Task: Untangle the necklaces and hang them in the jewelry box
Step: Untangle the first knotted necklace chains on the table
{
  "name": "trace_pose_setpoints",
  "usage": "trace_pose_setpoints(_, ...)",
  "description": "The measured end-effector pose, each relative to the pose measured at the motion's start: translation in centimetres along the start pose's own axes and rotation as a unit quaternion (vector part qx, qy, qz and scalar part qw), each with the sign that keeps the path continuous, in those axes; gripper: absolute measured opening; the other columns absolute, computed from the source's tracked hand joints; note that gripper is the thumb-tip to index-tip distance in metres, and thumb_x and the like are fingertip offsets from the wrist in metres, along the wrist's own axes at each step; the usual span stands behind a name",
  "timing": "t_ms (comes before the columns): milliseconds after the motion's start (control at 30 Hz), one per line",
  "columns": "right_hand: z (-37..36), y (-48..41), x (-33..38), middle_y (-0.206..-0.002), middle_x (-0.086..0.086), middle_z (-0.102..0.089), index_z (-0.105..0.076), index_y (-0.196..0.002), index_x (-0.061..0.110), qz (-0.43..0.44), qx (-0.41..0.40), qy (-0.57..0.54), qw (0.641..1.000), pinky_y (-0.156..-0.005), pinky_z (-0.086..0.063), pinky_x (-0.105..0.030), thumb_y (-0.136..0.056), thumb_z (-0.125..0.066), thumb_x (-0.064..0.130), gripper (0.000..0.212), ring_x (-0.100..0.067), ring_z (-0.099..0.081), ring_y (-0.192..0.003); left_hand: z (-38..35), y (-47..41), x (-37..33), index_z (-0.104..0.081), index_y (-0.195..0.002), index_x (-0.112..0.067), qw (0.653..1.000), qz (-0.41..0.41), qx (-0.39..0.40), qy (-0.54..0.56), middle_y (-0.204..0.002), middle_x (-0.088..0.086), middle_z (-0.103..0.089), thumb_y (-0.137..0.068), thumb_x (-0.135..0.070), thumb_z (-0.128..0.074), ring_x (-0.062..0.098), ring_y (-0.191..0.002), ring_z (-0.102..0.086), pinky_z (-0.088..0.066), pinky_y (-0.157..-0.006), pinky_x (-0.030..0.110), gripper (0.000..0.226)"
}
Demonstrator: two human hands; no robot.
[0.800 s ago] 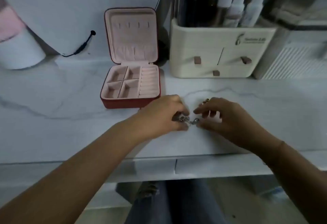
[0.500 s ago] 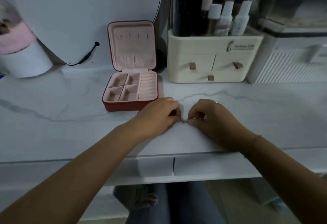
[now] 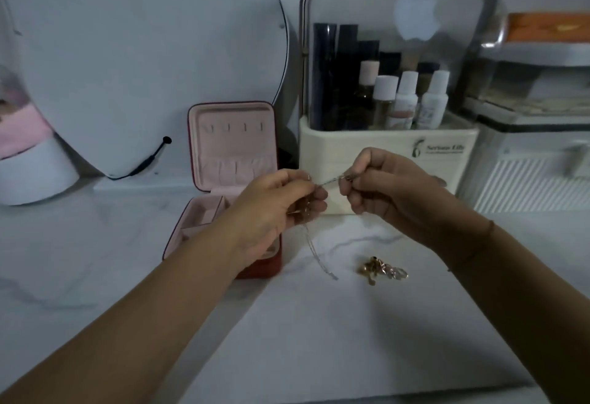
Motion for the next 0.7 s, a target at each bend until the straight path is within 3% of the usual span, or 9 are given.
trace_pose_setpoints(200,0.5,-2.3,0.1,-0.061,-0.006,-0.049,-0.058,-0.097,0.003,-0.047,-0.024,0.133,0.990,-0.044,-0.032,-0.019,-0.085,-0.033,-0.012,0.032,-0.008,-0.040,-0.047,0.3,-1.5,0.3,-0.068,-0.097,-0.011,0.993,-0.023,0.024,-0.111,-0.086,0.007,-0.075,-0.087,-0.006,-0.061,0.017,-0.081,-0.071,-0.056,-0.074,0.025,0.013)
trace_pose_setpoints(300,0.4,-2.7,-1.0,-0.057,-0.002,-0.041,-0.060,-0.100,0.000,-0.072,-0.044,0.144,0.986,-0.047,-0.024,-0.025,-0.087,-0.032,-0.006,0.032,-0.010,-0.031,-0.049,0.9,-1.5,1.1,-0.071,-0.094,-0.012,0.990,-0.056,-0.015,-0.125,-0.085,0.004,-0.076,-0.084,-0.005,-0.065,0.011,-0.079,-0.071,-0.054,-0.070,0.018,0.014)
trace_pose_setpoints(367,0.2,-2.5,-1.7,-0.053,0.005,-0.040,-0.065,-0.096,0.005,-0.062,-0.047,0.200,0.977,-0.046,-0.024,-0.022,-0.094,-0.044,0.011,0.022,-0.008,-0.030,-0.048,1.3,-1.5,1.3,-0.072,-0.094,-0.011,0.990,-0.075,-0.040,-0.115,-0.082,0.005,-0.075,-0.080,-0.004,-0.068,0.007,-0.071,-0.069,-0.051,-0.064,0.014,0.015)
trace_pose_setpoints(467,-0.4,-2.0,-2.1,-0.040,0.011,-0.042,-0.071,-0.088,0.010,-0.012,-0.039,0.278,0.960,-0.042,-0.028,-0.010,-0.083,-0.067,0.024,0.015,-0.001,-0.033,-0.038,1.8,-1.5,1.2,-0.071,-0.090,-0.013,0.989,-0.091,-0.046,-0.104,-0.077,0.001,-0.075,-0.075,-0.006,-0.071,0.005,-0.069,-0.068,-0.049,-0.062,0.013,0.017)
trace_pose_setpoints(633,-0.3,-1.8,-3.2,-0.040,0.013,-0.047,-0.070,-0.084,0.003,-0.004,-0.042,0.275,0.961,-0.041,-0.028,-0.007,-0.083,-0.068,0.015,0.013,0.000,-0.039,-0.036,2.5,-1.7,1.6,-0.072,-0.086,-0.016,0.991,-0.054,-0.039,-0.114,-0.073,-0.002,-0.073,-0.073,-0.009,-0.073,0.005,-0.067,-0.065,-0.052,-0.066,0.015,0.015)
trace_pose_setpoints(700,0.0,-1.8,-3.7,-0.046,0.009,-0.043,-0.067,-0.084,0.003,-0.016,-0.040,0.199,0.979,-0.046,-0.026,-0.016,-0.086,-0.064,0.014,0.012,-0.004,-0.032,-0.043,2.4,-1.6,1.7,-0.073,-0.087,-0.018,0.992,-0.031,-0.015,-0.123,-0.075,-0.002,-0.073,-0.068,-0.015,-0.074,0.005,-0.069,-0.066,-0.052,-0.068,0.015,0.019)
Point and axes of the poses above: each hand's wrist, its own y-axis away from the middle knuckle, its own z-axis out of the back of the hand, x = y × z, the point moved 2 cm from there along -y, towards the middle knuckle
